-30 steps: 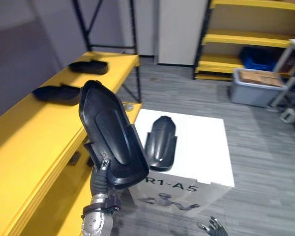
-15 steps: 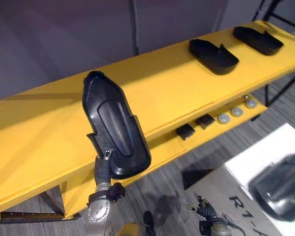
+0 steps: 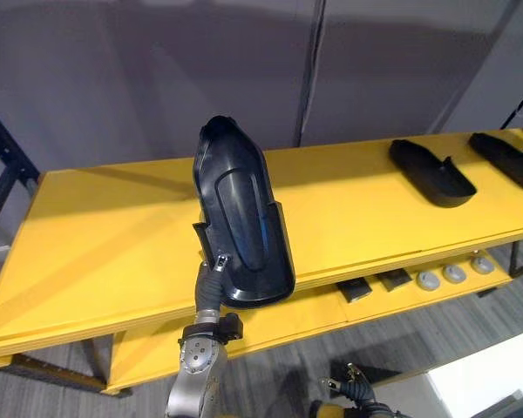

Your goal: Walk over and take plastic housings, then place them on the shelf

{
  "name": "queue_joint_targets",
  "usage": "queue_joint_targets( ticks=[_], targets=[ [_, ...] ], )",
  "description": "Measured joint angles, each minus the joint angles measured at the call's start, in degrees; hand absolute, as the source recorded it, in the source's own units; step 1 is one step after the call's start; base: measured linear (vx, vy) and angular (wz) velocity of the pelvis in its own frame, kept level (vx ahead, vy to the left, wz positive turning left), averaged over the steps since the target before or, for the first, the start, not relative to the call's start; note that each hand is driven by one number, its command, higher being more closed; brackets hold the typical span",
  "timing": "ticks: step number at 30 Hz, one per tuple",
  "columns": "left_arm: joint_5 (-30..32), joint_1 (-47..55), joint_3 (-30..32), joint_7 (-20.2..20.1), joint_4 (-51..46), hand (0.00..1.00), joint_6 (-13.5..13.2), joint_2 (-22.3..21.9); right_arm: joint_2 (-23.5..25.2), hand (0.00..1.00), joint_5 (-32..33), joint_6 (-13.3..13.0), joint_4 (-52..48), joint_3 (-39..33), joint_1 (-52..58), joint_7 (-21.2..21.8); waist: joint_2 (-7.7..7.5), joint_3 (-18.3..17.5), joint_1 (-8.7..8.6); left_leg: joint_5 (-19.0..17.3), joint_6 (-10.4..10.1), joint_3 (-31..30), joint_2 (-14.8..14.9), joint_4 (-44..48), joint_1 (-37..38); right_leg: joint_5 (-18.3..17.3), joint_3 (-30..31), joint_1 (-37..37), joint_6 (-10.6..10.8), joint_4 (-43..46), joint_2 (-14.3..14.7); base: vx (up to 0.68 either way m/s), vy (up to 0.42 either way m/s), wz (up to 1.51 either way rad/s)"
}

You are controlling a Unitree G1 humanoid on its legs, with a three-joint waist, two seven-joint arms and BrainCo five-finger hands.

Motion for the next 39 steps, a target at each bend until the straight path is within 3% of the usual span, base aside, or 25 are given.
queue_joint_targets(
  ticks=[3, 5, 8, 11, 16, 26, 27, 32, 39],
  targets=[
    [1.23, -4.79, 0.18, 0.25, 5.87, 1.0, 0.15, -0.92, -1.58, 0.0, -0.01, 0.33, 0.12, 0.02, -0.09, 0.1, 0.46, -0.95, -2.35, 1.74, -1.39, 0.11, 0.91, -3.74, 2.29, 0.78, -0.51, 2.41, -0.86, -4.37, 1.77, 0.2, -0.143, -0.03],
    [5.9, -9.49, 1.8, 2.3, 11.08, 1.0, 0.72, -0.95, -2.66, 0.0, -0.06, 0.33, 0.19, -0.07, 0.08, 0.31, 1.27, -1.42, -3.29, 2.64, -2.22, 0.11, 0.87, -6.81, 4.23, 0.98, -0.78, 4.18, -0.98, -6.54, 2.16, 0.16, -0.031, -0.01],
    [8.87, -14.06, 3.68, 5.46, 15.92, 1.0, 1.07, -0.84, -3.38, 0.0, -0.26, 0.32, 0.24, -0.07, 0.75, 0.44, 1.69, -1.78, -3.57, 2.93, -2.26, 0.05, 0.7, -8.01, 4.74, 1.85, -1.35, 5.13, -0.83, -8.94, 2.31, 0.08, 0.016, 0.05],
    [8.89, -16.7, 6.71, 8.18, 20.16, 1.0, 2.13, -0.14, -3.86, 0.0, -0.41, 0.3, 0.23, -0.04, 1.3, 0.79, 1.72, -2.01, -4.68, 2.95, -2.25, 0.04, 0.21, -8.4, 5.09, 2.2, -1.87, 6.01, -0.66, -10.18, 1.87, 0.06, 0.057, 0.06],
    [7.69, -22.49, 9.93, 10.82, 26.28, 1.0, 3.16, 1.99, -3.95, 0.0, -1.23, 0.3, 0.24, 0.05, 1.24, 0.92, 1.71, -2.17, -5.04, 3.01, -2.22, 0.05, -0.34, -8.38, 4.83, 3.91, -2.02, 6.16, -0.7, -11.28, 1.5, -0.01, 0.059, -0.01],
    [5.74, -26.23, 11.25, 11.45, 30.11, 1.0, 4.28, 3.04, -3.89, 0.0, -1.25, 0.29, 0.23, 0.11, 0.51, 0.92, 1.52, -2.26, -6.22, 4.1, -1.3, -0.13, -1.29, -8.96, 3.72, 5.47, -2.2, 5.59, -0.64, -12.67, 0.77, -0.06, 0.004, 0.01],
    [5.67, -26.59, 11.25, 11.44, 30.57, 0.0, 4.32, 3.12, -3.89, 0.0, -1.25, 0.29, 0.23, 0.13, 0.46, 0.92, 1.39, -2.18, -6.27, 4.59, -1.31, -0.28, -1.35, -9.38, 3.73, 5.52, -2.26, 5.47, -0.69, -12.67, 0.76, -0.1, -0.075, 0.07],
    [4.71, -28.12, 11.21, 11.35, 30.81, 0.0, 4.92, 2.98, -3.91, 0.0, -1.27, 0.27, 0.43, 0.16, -0.99, 0.94, 0.32, -1.55, -6.86, 8.31, -1.36, -1.42, -1.4, -13.6, 3.55, 6.05, -3.27, 3.91, -1.21, -12.89, 1.05, -0.12, -0.101, 0.1],
    [-1.42, -28.5, 11.16, 11.27, 30.93, 0.0, 5.12, 2.31, -3.78, 0.0, -1.55, 0.26, 0.5, 1.35, -1.22, 1.08, -0.31, -1.23, -7.57, 11.07, -1.27, -1.36, -1.33, -17.06, 4.43, 7.68, -3.28, 3.94, -1.71, -14.26, 1.57, -0.13, -0.064, 0.0]
  ],
)
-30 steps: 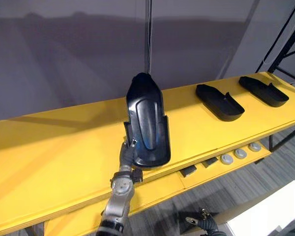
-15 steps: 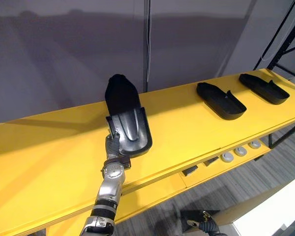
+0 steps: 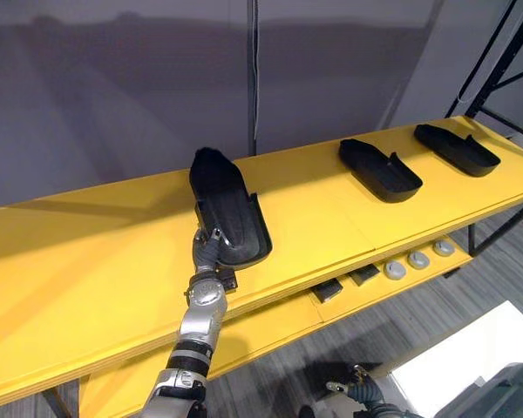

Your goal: Walk over and take plastic housings, then place them on the shelf

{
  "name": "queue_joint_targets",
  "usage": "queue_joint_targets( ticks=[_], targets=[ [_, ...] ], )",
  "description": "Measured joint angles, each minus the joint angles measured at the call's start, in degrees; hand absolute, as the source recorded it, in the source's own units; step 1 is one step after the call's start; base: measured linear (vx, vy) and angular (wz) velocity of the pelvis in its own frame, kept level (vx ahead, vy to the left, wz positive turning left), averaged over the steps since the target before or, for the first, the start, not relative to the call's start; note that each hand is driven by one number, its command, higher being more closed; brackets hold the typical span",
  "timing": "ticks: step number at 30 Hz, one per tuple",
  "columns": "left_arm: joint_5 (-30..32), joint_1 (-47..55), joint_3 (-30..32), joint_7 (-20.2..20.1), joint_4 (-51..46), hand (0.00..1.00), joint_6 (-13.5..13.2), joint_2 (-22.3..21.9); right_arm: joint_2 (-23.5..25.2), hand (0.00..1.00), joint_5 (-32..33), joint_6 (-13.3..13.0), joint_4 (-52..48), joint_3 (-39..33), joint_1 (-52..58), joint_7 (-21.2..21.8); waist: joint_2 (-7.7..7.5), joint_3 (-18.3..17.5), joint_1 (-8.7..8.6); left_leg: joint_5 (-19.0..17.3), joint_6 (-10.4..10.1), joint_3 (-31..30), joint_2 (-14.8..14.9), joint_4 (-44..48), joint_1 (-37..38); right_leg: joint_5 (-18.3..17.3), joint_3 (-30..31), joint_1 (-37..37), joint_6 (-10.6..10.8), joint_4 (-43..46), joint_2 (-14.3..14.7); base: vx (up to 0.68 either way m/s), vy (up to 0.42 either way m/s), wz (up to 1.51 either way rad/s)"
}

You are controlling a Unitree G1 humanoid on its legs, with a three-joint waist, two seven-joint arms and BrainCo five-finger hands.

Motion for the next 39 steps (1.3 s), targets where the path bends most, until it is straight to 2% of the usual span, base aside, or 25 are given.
queue_joint_targets(
  ticks=[7, 19, 32, 39],
  targets=[
    [-2.0, -0.02, -0.68, -0.76, -0.7, 0.0, -0.29, 0.04, 0.03, 0.0, -0.5, 0.04, -0.02, 0.31, -0.14, -0.03, -0.52, 0.29, -0.25, 0.87, 0.35, -0.16, -0.1, -1.41, 0.3, 0.23, -0.09, -0.07, 0.06, -0.07, 0.07, -0.04, -0.017, 0.0],
    [-5.68, -0.15, -3.07, -6.69, -1.26, 0.0, -0.35, 1.64, 0.24, 0.0, -0.71, 0.22, -0.02, -0.09, -3.02, 0.16, -0.7, 0.59, -0.31, 1.16, 0.74, -1.62, -0.5, -1.37, -0.13, 0.23, -1.13, 0.14, 0.06, -0.02, -0.22, -0.02, -0.012, 0.05],
    [-6.59, -0.17, -2.11, -8.06, -1.48, 0.0, 0.01, 3.1, 0.24, 0.0, -0.74, 0.65, -0.01, -0.08, -3.08, 0.94, -0.64, 1.46, -0.4, 1.47, 0.65, -1.85, -0.44, -1.45, 0.18, 0.22, -1.53, 0.6, 0.06, -0.03, -0.29, -0.02, -0.01, 0.01],
    [-6.51, -1.2, -2.11, -9.49, -0.34, 0.0, 0.69, 5.81, 0.23, 0.0, -0.74, 0.74, 0.15, -0.06, -3.1, 1.43, -0.56, 1.94, -0.41, 1.47, 0.64, -1.93, -0.42, -1.44, 0.5, 0.22, -1.68, 0.98, 0.06, -0.04, -0.31, 0.0, 0.0, 0.0]
  ],
)
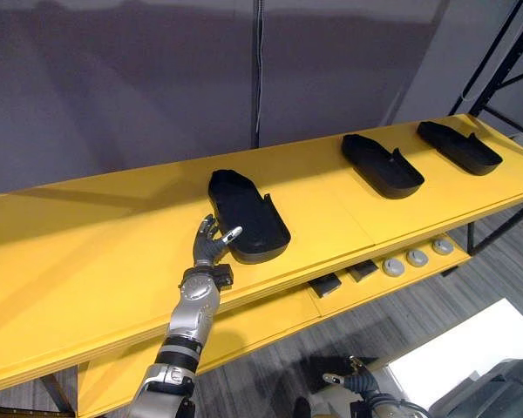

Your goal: Walk over and take plastic housings, then place them on the shelf

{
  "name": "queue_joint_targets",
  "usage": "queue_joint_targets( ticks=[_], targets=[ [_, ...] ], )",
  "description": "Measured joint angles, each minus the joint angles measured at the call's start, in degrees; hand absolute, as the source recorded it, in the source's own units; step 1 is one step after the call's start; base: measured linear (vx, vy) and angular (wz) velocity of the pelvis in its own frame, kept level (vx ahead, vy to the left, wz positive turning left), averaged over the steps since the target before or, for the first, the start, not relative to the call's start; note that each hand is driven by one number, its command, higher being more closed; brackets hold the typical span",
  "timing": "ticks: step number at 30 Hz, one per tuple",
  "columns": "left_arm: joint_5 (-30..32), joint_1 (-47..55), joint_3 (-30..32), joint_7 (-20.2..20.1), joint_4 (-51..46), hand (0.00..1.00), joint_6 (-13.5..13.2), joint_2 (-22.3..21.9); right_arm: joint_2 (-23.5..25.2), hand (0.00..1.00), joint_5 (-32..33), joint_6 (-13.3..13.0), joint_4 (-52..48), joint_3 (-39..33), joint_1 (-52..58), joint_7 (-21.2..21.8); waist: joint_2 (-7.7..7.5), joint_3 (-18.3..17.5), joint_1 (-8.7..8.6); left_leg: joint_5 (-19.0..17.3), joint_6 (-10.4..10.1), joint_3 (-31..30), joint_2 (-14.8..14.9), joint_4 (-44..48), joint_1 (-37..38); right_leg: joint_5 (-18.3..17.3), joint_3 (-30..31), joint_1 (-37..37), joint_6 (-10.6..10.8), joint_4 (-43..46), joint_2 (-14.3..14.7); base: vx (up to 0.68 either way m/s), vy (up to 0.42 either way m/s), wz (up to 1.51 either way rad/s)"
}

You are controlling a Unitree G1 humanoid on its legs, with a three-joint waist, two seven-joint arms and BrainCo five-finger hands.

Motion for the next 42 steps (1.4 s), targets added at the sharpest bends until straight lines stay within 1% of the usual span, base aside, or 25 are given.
queue_joint_targets(
  ticks=[5, 8, 9, 10, 13, 14, 15, 18, 20, 21, 23, 24, 25, 27, 29, 31, 34, 37, 40, 42],
  targets=[
    [0.1, 0.0, -0.04, -2.71, -0.16, 0.0, 0.21, 0.96, -0.01, 0.0, 0.0, 0.44, 0.48, -0.02, 0.04, 0.43, 0.04, 0.13, 0.0, 0.09, -0.05, -0.51, -0.03, -0.06, -0.18, -0.07, -0.47, -0.02, 0.09, -0.01, -0.09, -0.01, -0.006, 0.03],
    [2.12, 0.03, -0.03, -2.77, -1.6, 0.0, 0.95, 0.87, 0.0, 0.0, -0.01, 0.54, 0.6, -0.02, 0.05, 0.65, 0.09, 0.27, -0.04, 0.28, 0.01, -1.2, -0.09, -0.1, -0.53, -0.12, -1.41, -0.04, 0.16, 0.0, -0.23, -0.02, -0.02, 0.13],
    [5.04, 0.26, 0.04, -1.77, -3.49, 0.0, 1.26, 0.87, 0.0, 0.0, -0.01, 0.54, 0.61, -0.02, 0.04, 0.76, 0.1, 0.37, 0.02, 0.32, -0.01, -1.33, -0.09, -0.11, -0.57, -0.12, -1.46, -0.04, 0.16, 0.0, -0.25, -0.01, -0.013, 0.06],
    [6.55, 0.7, 0.54, -1.21, -5.38, 0.0, 1.31, 0.81, 0.01, 0.0, -0.01, 0.54, 0.61, -0.02, 0.02, 0.87, 0.1, 0.38, 0.1, 0.33, -0.01, -1.33, -0.09, -0.11, -0.56, -0.12, -1.46, -0.03, 0.16, 0.01, -0.25, -0.01, -0.005, 0.03],
    [14.55, 2.57, 3.32, 1.36, -13.05, 0.0, 1.37, 0.23, 0.02, 0.0, -0.01, 0.54, 0.63, -0.09, 0.03, 1.02, 0.12, 0.39, 0.19, 0.33, 0.0, -1.35, -0.11, -0.11, -0.51, -0.12, -1.49, 0.05, 0.16, 0.01, -0.28, 0.0, 0.0, 0.0],
    [15.83, 3.11, 3.51, 1.69, -14.49, 0.0, 1.37, 0.1, 0.03, 0.0, -0.01, 0.54, 0.63, -0.11, 0.06, 1.08, 0.12, 0.39, 0.24, 0.34, 0.0, -1.35, -0.12, -0.1, -0.48, -0.12, -1.5, 0.08, 0.16, 0.01, -0.28, 0.0, 0.0, 0.0],
    [18.39, 4.2, 3.75, 2.38, -17.31, 0.0, 1.41, -0.22, 0.04, 0.0, -0.01, 0.53, 0.63, -0.17, 0.09, 1.14, 0.13, 0.39, 0.43, 0.34, 0.01, -1.37, -0.14, -0.09, -0.44, -0.12, -1.51, 0.14, 0.16, 0.01, -0.31, 0.0, 0.0, 0.0],
    [23.47, 6.66, 3.92, 3.2, -22.7, 0.0, 1.49, -1.28, 0.12, 0.0, -0.01, 0.53, 0.63, -0.28, 0.12, 1.16, 0.14, 0.39, 0.86, 0.39, 0.07, -1.45, -0.2, -0.06, -0.32, -0.12, -1.65, 0.35, 0.16, 0.01, -0.36, -0.02, -0.004, 0.03],
    [26.25, 8.01, 2.55, 3.13, -26.29, 0.0, 1.47, -3.04, 0.13, 0.0, 0.0, 0.47, 0.63, -0.31, 1.24, 1.18, 0.21, 0.41, 1.78, 0.34, 0.01, -1.9, -0.19, -0.04, -0.52, -0.13, -1.56, 0.4, 0.14, 0.02, -0.44, -0.03, -0.007, 0.09],
    [27.47, 8.74, 1.58, 2.99, -28.15, 1.0, 1.25, -3.59, 0.16, 0.0, 0.0, 0.47, 0.67, -0.29, 1.45, 1.22, 0.25, 0.43, 2.06, 0.28, -0.06, -2.22, -0.2, -0.08, -0.66, -0.16, -1.64, 0.4, 0.17, 0.03, -0.47, -0.03, -0.01, 0.13],
    [28.17, 11.19, -1.48, 2.1, -32.31, 1.0, 0.04, -4.04, 0.21, 0.0, 0.0, 0.47, 0.7, -0.3, 2.03, 1.31, 0.49, 0.53, 2.04, 0.08, -0.37, -2.36, -0.17, -0.08, -0.78, -0.22, -1.55, 0.38, 0.24, 0.04, -0.47, -0.01, -0.005, 0.04],
    [28.17, 11.61, -2.46, 1.68, -32.89, 1.0, -0.31, -3.97, 0.16, 0.0, 0.0, 0.46, 0.7, -0.31, 2.16, 1.31, 0.61, 0.55, 2.05, 0.07, -0.38, -2.33, -0.17, -0.09, -0.78, -0.22, -1.51, 0.36, 0.24, 0.04, -0.47, -0.02, -0.007, -0.04],
    [28.19, 12.54, -4.7, 0.12, -34.18, 1.0, -1.1, -3.97, 0.15, 0.0, 0.05, 0.41, 0.69, -0.69, 2.59, 1.32, 0.91, 0.48, 2.02, 0.06, -0.39, -2.22, -0.16, -0.11, -0.9, -0.22, -1.39, 0.18, 0.24, 0.05, -0.45, -0.01, -0.006, -0.04],
    [28.75, 13.85, -7.05, -1.3, -35.32, 1.0, -2.29, -3.61, 0.17, 0.0, 0.05, 0.4, 0.68, -1.15, 2.62, 1.33, 1.19, 0.39, 2.0, 0.09, -0.34, -1.82, -0.11, -0.1, -0.85, -0.21, -1.2, 0.1, 0.24, 0.05, -0.34, -0.01, -0.005, -0.09],
    [29.86, 16.57, -10.17, -4.07, -35.87, 1.0, -4.09, -3.0, 0.12, 0.0, 0.05, 0.37, 0.68, -1.31, 2.65, 1.29, 1.76, 0.09, 1.99, 0.16, -0.21, -0.87, 0.02, -0.1, -0.26, -0.21, -0.21, 0.12, 0.23, 0.05, -0.11, 0.0, -0.003, -0.21],
    [30.64, 17.98, -12.22, -5.79, -35.84, 1.0, -4.58, -2.31, 0.12, 0.0, 0.05, 0.0, 0.67, -1.42, 2.64, 1.25, 2.05, -0.08, 1.79, 0.12, -0.26, -0.61, 0.07, -0.1, -0.17, -0.21, -0.02, 0.1, 0.23, 0.05, -0.03, -0.01, -0.008, -0.1],
    [33.06, 18.78, -15.37, -8.19, -34.87, 1.0, -5.31, -0.92, 0.14, 0.0, 0.01, -0.38, 0.68, -1.36, 2.86, 1.19, 2.1, -0.12, 2.04, 0.11, -0.28, -0.09, 0.26, -0.09, 0.0, -0.21, 0.18, 0.11, 0.22, 0.03, 0.16, -0.03, -0.015, -0.05],
    [35.44, 18.97, -16.72, -9.23, -31.39, 1.0, -5.63, -0.77, 0.13, 0.0, 0.01, -0.74, 0.68, -1.31, 2.9, 1.16, 2.24, -0.21, 1.85, 0.1, -0.3, 0.22, 0.34, -0.09, 0.15, -0.2, 0.27, 0.11, 0.23, 0.01, 0.24, -0.05, -0.018, -0.07],
    [39.52, 18.93, -18.76, -9.64, -27.56, 1.0, -5.67, -0.79, 0.12, 0.0, -0.01, -0.8, 0.68, -1.29, 2.92, 1.13, 2.29, -0.31, 1.74, 0.08, -0.33, 0.38, 0.4, -0.12, 0.21, -0.21, 0.34, 0.1, 0.24, -0.02, 0.32, -0.01, -0.005, -0.01],
    [41.17, 18.93, -19.31, -9.63, -25.82, 1.0, -5.64, -0.77, 0.13, 0.0, -0.03, -0.81, 0.68, -1.27, 2.91, 1.12, 2.3, -0.32, 1.73, 0.07, -0.35, 0.58, 0.46, -0.24, 0.39, -0.21, 0.52, 0.1, 0.24, -0.03, 0.4, -0.02, -0.011, -0.06]
  ],
)
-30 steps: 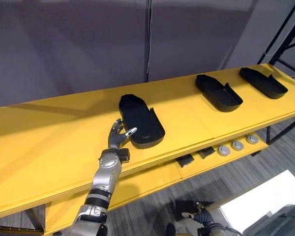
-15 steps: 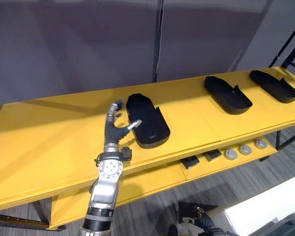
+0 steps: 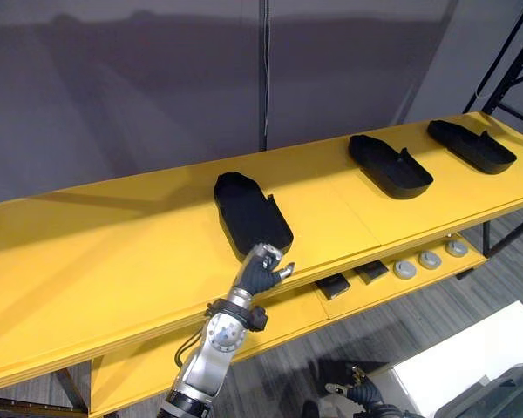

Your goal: Walk over and take plastic housings, then place them on the shelf

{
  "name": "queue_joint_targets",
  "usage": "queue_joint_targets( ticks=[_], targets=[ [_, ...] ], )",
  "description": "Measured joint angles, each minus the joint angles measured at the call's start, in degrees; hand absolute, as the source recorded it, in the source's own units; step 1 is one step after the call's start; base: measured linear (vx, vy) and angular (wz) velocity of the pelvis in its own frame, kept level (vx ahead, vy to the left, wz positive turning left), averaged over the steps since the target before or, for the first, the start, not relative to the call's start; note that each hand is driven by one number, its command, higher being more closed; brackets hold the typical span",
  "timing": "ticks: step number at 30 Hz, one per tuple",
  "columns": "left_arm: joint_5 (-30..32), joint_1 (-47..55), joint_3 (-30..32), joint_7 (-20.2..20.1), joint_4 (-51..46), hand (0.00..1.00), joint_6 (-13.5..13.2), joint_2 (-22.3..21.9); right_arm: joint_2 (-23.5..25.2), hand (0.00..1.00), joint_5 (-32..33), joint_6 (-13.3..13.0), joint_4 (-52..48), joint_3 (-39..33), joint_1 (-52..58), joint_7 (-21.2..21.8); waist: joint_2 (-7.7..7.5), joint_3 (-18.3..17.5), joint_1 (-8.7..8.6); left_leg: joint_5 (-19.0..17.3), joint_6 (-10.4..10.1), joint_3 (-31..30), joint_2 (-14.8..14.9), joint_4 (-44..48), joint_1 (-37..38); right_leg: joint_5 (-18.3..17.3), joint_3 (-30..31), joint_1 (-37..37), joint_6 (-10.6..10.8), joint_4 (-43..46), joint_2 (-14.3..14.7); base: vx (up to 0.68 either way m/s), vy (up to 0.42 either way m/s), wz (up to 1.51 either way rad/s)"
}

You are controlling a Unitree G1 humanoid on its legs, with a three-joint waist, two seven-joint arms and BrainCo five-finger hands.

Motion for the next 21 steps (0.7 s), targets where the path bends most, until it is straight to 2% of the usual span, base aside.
queue_joint_targets(
  ticks=[6, 10, 21],
  targets=[
    [2.64, -1.32, -0.01, 0.54, 6.39, 1.0, 0.52, -0.05, 0.0, 0.0, -0.02, -0.04, -0.08, 0.01, -0.04, -0.33, -0.03, -0.02, -0.38, -0.2, -0.3, 1.3, 0.13, -0.4, 0.47, 0.01, 1.16, -0.35, 0.01, -0.08, 0.27, -0.01, -0.009, -0.11],
    [4.37, -3.97, 0.38, 2.37, 9.87, 1.0, 1.33, -0.05, 0.0, 0.0, -0.02, -0.05, -0.13, 0.0, -0.04, -0.74, -0.06, -0.01, -0.54, -0.22, -0.32, 1.54, 0.13, -0.63, 0.48, 0.01, 1.32, -0.7, 0.01, -0.27, 0.31, -0.01, -0.009, -0.03],
    [6.15, -8.9, 5.72, 5.8, 15.07, 1.0, 4.17, -0.36, 0.06, 0.0, -0.02, -0.67, -0.52, 0.01, 0.0, -1.06, -0.37, 0.18, -1.79, -0.64, -0.88, 2.93, 0.41, -0.62, 0.76, 0.03, 2.59, -1.03, 0.01, -0.29, 0.72, -0.03, -0.022, -0.06]
  ],
)
